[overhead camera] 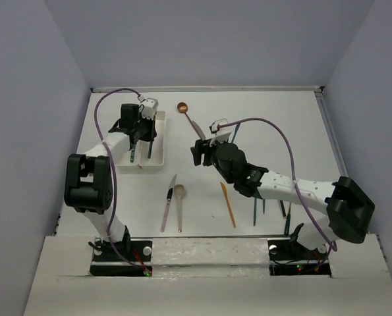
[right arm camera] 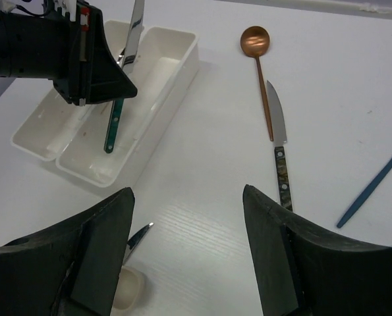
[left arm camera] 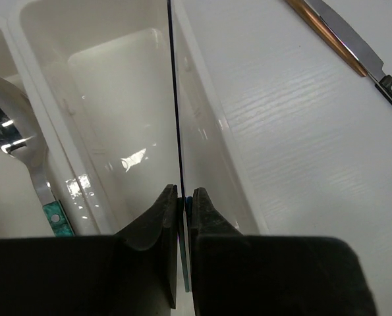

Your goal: Sort the eating utensils into containers

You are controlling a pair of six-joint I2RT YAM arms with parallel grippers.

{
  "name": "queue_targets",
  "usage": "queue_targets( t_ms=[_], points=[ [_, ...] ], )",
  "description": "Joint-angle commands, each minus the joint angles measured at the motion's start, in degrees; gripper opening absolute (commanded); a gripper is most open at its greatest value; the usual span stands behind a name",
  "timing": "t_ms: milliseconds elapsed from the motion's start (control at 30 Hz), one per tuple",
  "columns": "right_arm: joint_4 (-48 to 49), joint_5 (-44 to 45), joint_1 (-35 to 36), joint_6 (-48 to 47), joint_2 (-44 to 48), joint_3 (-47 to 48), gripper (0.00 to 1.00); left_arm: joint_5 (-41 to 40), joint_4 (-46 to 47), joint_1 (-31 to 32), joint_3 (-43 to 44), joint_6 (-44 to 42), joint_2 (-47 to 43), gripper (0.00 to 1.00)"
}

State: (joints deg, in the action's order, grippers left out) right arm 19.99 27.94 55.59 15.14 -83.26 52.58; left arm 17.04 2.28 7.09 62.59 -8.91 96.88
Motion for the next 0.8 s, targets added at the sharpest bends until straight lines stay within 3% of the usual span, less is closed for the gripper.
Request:
queue_targets(
  t_ms=[0,167,300,467,600,767],
  points=[
    [-0.39,2.99,0.57,0.77,1.88,-1.25,0.73,5.46,2.02,-0.5,1.66,1.52,1.2,0.0],
    [-1.09,3.52,0.57,0.68,2.23,-1.25,0.73,7.3,1.41,-1.11,2.01,3.02,4.45,0.0],
    [-1.44,3.87,0.57,0.16,2.49,-0.99,0.73,7.92,1.23,-2.08,2.45,4.42,6.04,0.17],
    [-2.14,4.57,0.57,-0.11,2.93,-0.9,0.73,6.61,1.5,-2.08,2.98,4.86,7.44,0.26],
    [-2.67,4.93,0.57,-0.37,3.63,-1.16,0.73,5.81,1.41,-2.26,3.68,5.3,8.15,0.41],
    [-4.51,7.03,0.57,-0.63,4.95,-1.6,0.74,4.94,0.97,-2.26,4.65,5.74,7.89,0.48]
  ],
)
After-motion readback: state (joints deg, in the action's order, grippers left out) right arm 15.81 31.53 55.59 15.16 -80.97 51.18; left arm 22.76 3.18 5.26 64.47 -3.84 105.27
